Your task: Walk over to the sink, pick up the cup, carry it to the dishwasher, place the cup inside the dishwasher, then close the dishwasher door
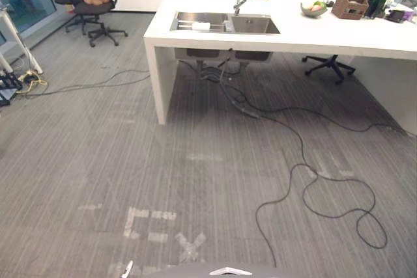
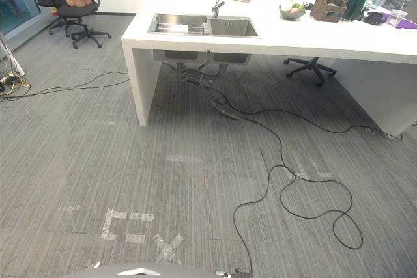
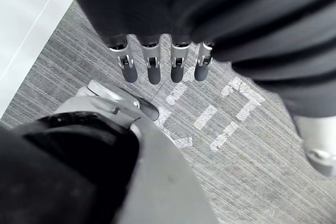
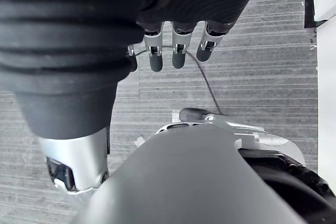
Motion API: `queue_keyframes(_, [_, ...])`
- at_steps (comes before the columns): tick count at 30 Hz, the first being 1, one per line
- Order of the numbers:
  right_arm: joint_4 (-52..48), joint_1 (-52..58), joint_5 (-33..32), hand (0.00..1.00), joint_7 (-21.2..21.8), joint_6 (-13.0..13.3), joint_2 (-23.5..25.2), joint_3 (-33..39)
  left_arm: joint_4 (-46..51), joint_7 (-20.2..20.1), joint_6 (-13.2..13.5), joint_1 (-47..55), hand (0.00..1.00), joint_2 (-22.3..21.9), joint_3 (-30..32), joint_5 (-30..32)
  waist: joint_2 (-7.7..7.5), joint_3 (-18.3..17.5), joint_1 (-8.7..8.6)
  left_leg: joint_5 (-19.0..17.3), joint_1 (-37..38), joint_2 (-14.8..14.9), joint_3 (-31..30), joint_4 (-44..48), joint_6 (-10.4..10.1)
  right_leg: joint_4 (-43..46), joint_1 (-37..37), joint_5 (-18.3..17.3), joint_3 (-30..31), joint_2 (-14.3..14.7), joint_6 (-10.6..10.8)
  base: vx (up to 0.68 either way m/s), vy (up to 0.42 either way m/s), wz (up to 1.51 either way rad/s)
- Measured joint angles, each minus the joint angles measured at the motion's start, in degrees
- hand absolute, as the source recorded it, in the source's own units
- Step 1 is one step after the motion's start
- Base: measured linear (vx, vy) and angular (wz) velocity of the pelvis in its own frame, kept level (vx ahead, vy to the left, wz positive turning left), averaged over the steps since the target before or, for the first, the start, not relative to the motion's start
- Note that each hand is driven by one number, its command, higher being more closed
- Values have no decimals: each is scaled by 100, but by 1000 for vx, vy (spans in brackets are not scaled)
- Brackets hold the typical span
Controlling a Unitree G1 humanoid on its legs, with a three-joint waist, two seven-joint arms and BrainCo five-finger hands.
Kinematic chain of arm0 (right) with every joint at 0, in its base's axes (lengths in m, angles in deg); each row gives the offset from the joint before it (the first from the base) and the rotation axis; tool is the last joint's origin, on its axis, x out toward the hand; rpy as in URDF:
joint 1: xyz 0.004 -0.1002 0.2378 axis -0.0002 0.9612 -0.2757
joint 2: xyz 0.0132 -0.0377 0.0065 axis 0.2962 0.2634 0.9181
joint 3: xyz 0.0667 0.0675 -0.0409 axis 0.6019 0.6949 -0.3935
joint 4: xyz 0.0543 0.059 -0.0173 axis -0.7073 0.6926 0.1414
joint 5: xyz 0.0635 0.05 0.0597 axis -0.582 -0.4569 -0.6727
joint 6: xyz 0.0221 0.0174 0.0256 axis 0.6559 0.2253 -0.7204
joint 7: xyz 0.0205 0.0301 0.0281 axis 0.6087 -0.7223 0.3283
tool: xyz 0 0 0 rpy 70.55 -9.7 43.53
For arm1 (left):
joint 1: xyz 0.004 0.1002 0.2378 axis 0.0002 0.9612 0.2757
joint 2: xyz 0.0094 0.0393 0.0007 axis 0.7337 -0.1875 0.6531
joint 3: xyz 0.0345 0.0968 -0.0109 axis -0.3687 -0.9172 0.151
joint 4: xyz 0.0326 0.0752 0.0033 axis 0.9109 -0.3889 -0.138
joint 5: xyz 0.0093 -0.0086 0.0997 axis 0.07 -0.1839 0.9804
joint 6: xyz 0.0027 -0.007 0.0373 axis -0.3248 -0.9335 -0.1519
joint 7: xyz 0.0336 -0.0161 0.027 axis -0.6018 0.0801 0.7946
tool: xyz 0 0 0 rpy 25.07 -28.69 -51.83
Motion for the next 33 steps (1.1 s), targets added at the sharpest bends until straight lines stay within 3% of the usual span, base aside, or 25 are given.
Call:
queue_keyframes(8, [12,34,-453,0,293,5,-64,-113,-56,-59,581,12,0,-11,-167,12,-30,20,-7,25,-92,-40,-8,-4,21,-70,-19,40,-3,-21,25,-53,-2,1])
queue_keyframes(14, [31,48,-642,0,504,34,-78,-115,-81,-38,814,6,0,-36,-209,-231,-40,23,-27,44,-97,-86,-2,-5,52,-111,-10,103,-3,-64,28,0,0,0])
queue_keyframes(24, [183,55,-708,0,593,817,-29,-298,-88,37,1231,-8,0,-32,-203,-558,-104,75,-62,74,-105,-116,-10,-6,94,-124,2,117,-10,-90,55,-28,-6,0])
queue_keyframes(30, [174,56,-970,0,459,804,-38,-405,-76,260,1237,-45,0,-37,-204,-564,-84,100,-70,54,-110,-120,-13,-6,65,-132,1,121,-8,-91,55,-24,-5,0])
queue_keyframes(33, [119,47,-1114,0,507,834,-24,-395,-77,271,1365,-45,0,-54,-204,-564,-85,101,-65,53,-115,-124,-13,-6,66,-143,0,125,-6,-93,59,0,0,0])
